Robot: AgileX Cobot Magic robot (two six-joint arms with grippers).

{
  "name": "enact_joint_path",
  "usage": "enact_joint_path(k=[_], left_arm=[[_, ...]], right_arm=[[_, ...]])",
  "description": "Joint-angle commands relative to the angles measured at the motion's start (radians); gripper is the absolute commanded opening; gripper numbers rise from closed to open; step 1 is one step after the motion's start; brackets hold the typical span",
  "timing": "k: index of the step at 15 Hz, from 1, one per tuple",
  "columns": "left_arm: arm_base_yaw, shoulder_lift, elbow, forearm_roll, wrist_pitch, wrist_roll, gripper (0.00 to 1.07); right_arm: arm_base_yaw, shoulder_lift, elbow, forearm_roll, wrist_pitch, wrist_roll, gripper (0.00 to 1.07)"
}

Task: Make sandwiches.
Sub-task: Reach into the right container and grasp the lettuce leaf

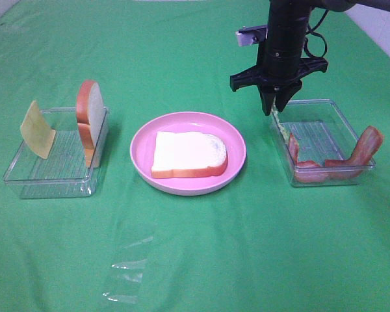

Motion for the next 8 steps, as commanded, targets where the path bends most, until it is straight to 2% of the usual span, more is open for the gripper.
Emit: enact_joint_path(k=[1, 2, 6, 8], left_arm=[[-0.002, -0.001, 0.001, 0.002, -0.004, 0.001, 1.0], [-0.002, -0.001, 0.001, 0.002, -0.004, 0.001, 1.0], [-0.002, -0.001, 0.001, 0.002, -0.004, 0.001, 1.0], [-0.002, -0.001, 0.001, 0.002, -0.004, 0.001, 1.0]], right_arm=[[-0.001, 0.004, -0.003, -0.037, 0.111, 0.007, 0.07], [-0.001, 0.004, -0.003, -0.039, 0.111, 0.007, 0.0], [-0.001, -0.003, -0.003, -0.031, 0.111, 0.003, 0.0], [-0.001, -0.044, -0.003, 0.033, 0.111, 0.003, 0.0]])
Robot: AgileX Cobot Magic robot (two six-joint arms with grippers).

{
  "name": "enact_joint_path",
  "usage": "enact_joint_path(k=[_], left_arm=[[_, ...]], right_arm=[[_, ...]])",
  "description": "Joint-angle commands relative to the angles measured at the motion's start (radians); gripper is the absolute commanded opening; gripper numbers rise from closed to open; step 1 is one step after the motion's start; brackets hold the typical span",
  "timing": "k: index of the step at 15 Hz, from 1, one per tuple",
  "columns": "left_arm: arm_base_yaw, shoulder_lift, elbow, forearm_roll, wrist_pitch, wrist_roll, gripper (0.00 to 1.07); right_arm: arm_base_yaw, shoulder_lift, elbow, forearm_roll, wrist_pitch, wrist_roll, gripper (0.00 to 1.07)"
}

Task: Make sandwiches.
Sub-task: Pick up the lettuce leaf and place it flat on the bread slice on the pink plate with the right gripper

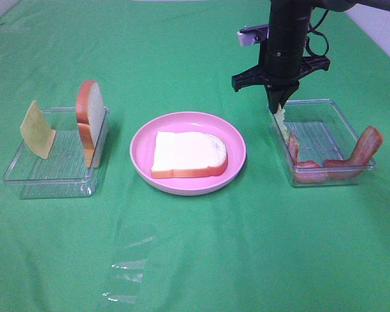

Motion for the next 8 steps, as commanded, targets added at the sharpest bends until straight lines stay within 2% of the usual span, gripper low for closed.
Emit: enact_joint_path(k=[1, 5, 6, 8], left_arm=[[-0.002, -0.001, 0.001, 0.002, -0.004, 0.001, 1.0], [-0.002, -0.001, 0.001, 0.002, -0.004, 0.001, 1.0], [-0.002, -0.001, 0.001, 0.002, -0.004, 0.001, 1.0], [-0.002, -0.001, 0.001, 0.002, -0.004, 0.001, 1.0]], right_arm=[[-0.001, -0.071, -0.003, 0.058, 0.111, 0.003, 0.0], [-0.001, -0.183, -0.003, 0.084, 0.111, 0.011, 0.0], [-0.001, -0.215, -0.003, 0.131, 0.111, 0.011, 0.0], [-0.001, -0.253, -0.001, 0.318, 0.109, -0.069, 0.0]])
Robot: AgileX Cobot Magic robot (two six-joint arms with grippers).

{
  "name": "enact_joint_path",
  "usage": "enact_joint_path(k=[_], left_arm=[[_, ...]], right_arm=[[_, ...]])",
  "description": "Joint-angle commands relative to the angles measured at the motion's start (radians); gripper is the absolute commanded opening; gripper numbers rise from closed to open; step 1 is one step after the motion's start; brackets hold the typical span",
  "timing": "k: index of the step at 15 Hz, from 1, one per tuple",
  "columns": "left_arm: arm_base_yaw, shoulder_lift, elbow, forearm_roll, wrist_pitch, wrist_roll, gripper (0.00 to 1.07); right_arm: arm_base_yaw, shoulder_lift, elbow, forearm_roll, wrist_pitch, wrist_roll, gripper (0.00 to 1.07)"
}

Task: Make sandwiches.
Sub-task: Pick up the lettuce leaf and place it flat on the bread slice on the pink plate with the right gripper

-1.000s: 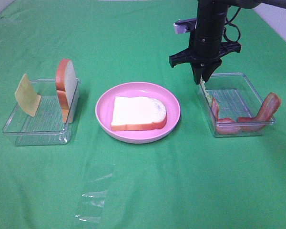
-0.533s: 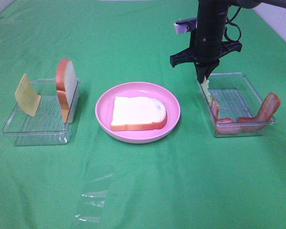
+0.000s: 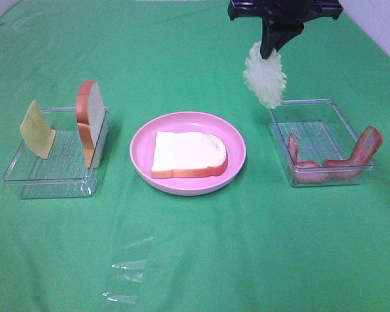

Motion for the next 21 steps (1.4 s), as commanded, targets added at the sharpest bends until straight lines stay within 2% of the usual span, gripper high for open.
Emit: enact_joint_path(k=[1, 4, 5, 8, 13, 16, 21], left_arm=[[-0.002, -0.001, 0.001, 0.002, -0.004, 0.001, 1.0], [-0.002, -0.001, 0.001, 0.002, -0.004, 0.001, 1.0], [-0.002, -0.001, 0.001, 0.002, -0.004, 0.001, 1.0], [-0.002, -0.001, 0.001, 0.002, -0.004, 0.001, 1.0], [-0.002, -0.001, 0.001, 0.002, -0.004, 0.001, 1.0], [-0.002, -0.001, 0.001, 0.002, -0.004, 0.001, 1.0], [-0.002, -0.001, 0.001, 0.002, -0.004, 0.001, 1.0]], right_arm=[[-0.001, -0.029, -0.001, 0.248, 0.106, -0.132, 0.0], [0.001, -0.029, 0.041, 0.568, 0.051, -0.286, 0.0], [0.001, -0.029, 0.15, 0.69, -0.006, -0.352, 0.0], [0.002, -0.017, 0.338, 0.829, -0.111, -0.439, 0.0], [0.002, 0.094, 0.364, 1.033, -0.218, -0.534, 0.0], [0.001, 0.14, 0.364, 1.007, -0.255, -0.534, 0.0], [0.0, 0.14, 0.312, 0.684, -0.283, -0.449, 0.0]])
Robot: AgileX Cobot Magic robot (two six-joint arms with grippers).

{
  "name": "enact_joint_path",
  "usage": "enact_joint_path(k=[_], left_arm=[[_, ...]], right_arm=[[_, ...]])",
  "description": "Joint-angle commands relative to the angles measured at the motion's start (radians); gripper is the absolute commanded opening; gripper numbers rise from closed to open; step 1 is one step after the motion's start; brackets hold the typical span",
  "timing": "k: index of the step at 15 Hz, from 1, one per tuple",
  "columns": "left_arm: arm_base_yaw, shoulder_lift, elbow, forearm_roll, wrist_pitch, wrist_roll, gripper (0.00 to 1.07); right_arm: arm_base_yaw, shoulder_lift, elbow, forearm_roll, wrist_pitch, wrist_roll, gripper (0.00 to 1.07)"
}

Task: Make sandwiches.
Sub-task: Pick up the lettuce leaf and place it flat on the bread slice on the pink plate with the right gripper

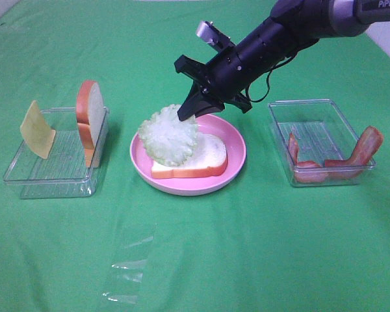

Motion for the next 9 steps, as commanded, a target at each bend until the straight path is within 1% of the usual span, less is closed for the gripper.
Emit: enact_joint_path(k=[1, 2, 6, 7, 8, 9], left_arm=[[-0.002, -0.001, 0.001, 0.002, -0.004, 0.001, 1.0], [-0.002, -0.001, 0.001, 0.002, -0.004, 0.001, 1.0], [-0.002, -0.001, 0.001, 0.002, -0.004, 0.001, 1.0], [-0.002, -0.001, 0.001, 0.002, -0.004, 0.001, 1.0], [-0.002, -0.001, 0.001, 0.002, -0.004, 0.001, 1.0], [-0.002, -0.001, 0.001, 0.002, -0.004, 0.001, 1.0]], right_arm=[[0.0, 0.001, -0.032, -0.132, 0.001, 0.061, 0.0], [0.0, 0.001, -0.033, -0.162, 0.001, 0.071, 0.0], [0.0, 0.001, -0.033, -0.171, -0.008, 0.071, 0.0], [0.0, -0.012, -0.04, -0.171, -0.007, 0.075, 0.38], [0.0, -0.012, -0.04, -0.171, -0.007, 0.075, 0.38], [0.0, -0.047, -0.043, -0.197, -0.007, 0.067, 0.96]])
